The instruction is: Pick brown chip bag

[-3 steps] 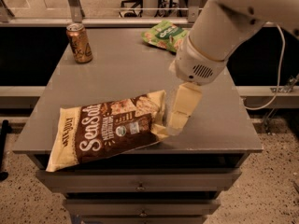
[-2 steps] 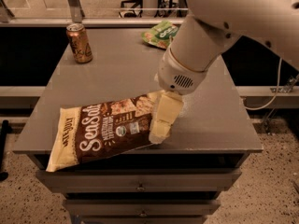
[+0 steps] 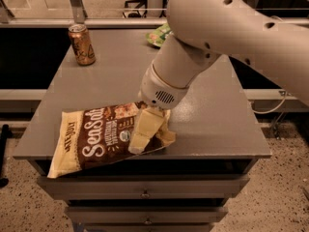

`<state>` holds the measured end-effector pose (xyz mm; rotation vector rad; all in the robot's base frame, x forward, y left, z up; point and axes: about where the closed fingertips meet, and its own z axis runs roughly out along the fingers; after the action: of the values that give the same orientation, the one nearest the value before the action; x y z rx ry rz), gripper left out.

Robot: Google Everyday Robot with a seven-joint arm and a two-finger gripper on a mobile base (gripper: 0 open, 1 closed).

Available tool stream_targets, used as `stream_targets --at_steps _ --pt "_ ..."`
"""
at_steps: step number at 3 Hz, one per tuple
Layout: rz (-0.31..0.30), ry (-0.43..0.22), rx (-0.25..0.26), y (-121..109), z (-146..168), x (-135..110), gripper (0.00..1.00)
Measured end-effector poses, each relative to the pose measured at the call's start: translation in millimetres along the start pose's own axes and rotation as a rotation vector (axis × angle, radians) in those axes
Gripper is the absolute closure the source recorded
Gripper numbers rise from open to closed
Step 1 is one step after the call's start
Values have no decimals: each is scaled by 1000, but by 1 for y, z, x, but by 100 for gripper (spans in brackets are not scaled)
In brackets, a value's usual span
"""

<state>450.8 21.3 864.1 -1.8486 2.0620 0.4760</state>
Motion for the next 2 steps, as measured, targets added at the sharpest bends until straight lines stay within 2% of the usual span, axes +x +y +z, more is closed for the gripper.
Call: stream_targets --at_steps 2 --pt "15 -20 -5 2 15 -12 64"
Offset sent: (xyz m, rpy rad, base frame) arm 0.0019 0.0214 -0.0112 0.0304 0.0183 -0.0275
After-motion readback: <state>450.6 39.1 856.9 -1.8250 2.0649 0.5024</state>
